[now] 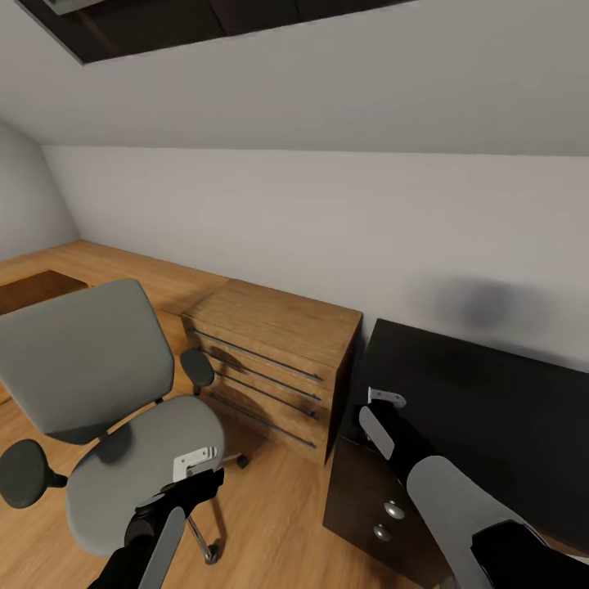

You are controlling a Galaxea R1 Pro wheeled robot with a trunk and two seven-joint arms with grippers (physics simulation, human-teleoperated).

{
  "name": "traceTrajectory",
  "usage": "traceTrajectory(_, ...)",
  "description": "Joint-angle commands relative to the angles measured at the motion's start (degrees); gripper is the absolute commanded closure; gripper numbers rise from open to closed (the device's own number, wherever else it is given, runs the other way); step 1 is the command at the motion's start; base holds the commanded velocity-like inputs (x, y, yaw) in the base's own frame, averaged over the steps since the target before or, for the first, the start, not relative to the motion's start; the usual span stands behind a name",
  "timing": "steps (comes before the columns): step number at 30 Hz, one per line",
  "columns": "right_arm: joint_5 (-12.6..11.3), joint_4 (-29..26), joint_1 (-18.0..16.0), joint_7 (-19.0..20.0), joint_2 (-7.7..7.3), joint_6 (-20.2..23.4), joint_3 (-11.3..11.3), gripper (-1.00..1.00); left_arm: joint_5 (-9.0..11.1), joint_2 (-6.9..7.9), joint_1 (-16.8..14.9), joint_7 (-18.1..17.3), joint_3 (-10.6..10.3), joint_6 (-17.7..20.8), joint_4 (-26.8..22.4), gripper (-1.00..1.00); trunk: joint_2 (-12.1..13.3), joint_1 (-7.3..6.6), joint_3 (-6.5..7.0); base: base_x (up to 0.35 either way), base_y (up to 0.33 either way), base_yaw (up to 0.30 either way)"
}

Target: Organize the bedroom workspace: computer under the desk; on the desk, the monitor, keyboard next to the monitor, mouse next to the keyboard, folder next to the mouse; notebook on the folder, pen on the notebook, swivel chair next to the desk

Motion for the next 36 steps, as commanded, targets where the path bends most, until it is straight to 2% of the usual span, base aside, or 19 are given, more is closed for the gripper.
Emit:
traceTrajectory(1,-1.75,2.01,0.00,-0.47,-0.04,0.23,0.29,1.00,0.62,0.01,-0.04,0.53,-0.06,0.16,-0.08,-1.00,-0.03,0.00,-0.07,0.000,0.000,0.000)
traceTrajectory(15,-1.76,1.92,0.00,-0.47,-0.04,0.20,0.29,1.00,0.67,0.11,-0.04,0.47,-0.05,0.17,0.22,-1.00,-0.03,0.00,-0.07,0.000,0.000,0.000)
traceTrajectory(31,-1.63,1.79,0.00,-0.50,-0.09,0.10,0.33,1.00,0.61,0.18,-0.04,0.44,-0.05,0.16,0.41,-1.00,6.39,-3.51,2.80,0.000,0.000,0.000)
traceTrajectory(34,-1.54,-1.02,0.00,-0.61,-0.20,0.13,0.36,1.00,0.49,0.14,-0.04,0.78,-0.05,0.10,1.90,-1.00,7.59,-4.17,3.34,0.000,0.000,0.000)
traceTrajectory(35,-1.41,-4.72,0.06,-0.75,-0.53,0.20,0.42,1.00,0.35,0.11,-0.04,0.94,-0.09,0.03,3.14,-1.00,7.99,-4.39,3.52,0.000,0.000,0.000)
traceTrajectory(36,-1.39,-5.61,0.08,-0.78,-0.76,0.26,0.43,1.00,0.33,0.11,-0.04,0.96,-0.10,0.02,3.32,-1.00,8.39,-4.61,3.70,0.000,0.000,0.000)
